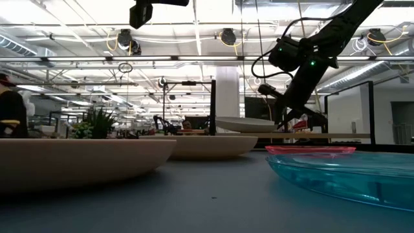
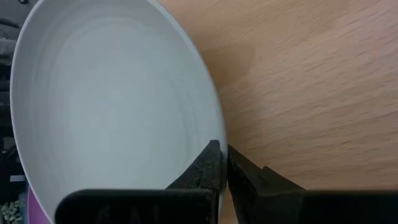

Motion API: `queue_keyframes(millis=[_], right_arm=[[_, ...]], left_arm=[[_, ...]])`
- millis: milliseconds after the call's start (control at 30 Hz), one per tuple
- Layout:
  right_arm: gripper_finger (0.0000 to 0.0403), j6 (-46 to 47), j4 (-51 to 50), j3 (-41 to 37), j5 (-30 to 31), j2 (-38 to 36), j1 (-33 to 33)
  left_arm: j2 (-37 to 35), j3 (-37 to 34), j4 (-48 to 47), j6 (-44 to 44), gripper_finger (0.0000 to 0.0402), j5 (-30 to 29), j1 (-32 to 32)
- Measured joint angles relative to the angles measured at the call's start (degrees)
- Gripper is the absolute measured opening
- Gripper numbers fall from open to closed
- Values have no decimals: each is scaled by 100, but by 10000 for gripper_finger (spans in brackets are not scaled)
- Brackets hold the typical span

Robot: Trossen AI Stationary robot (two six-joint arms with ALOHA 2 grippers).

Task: Place and stack plates onto a shelf
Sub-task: Put the gray plate on the shelf, then put the green plate on the shelf

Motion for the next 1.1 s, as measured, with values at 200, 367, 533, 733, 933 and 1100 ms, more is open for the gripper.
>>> queue_keyframes(millis=[200,367,533,733,933,1100], right_arm=[[7,0,0,0,-39,0,0],[7,-2,0,0,-75,0,2],[25,-9,14,1,-70,-7,2],[77,-7,2,2,-71,-7,2],[117,-5,-17,1,-114,-41,2],[136,-56,-95,-2,-244,-252,2]], left_arm=[[0,0,1,-7,4,0,0],[0,0,2,-7,4,0,0],[0,0,1,-7,4,0,0],[0,0,0,-74,4,0,0],[0,0,-42,-107,4,0,0],[0,0,-156,-227,4,0,0]])
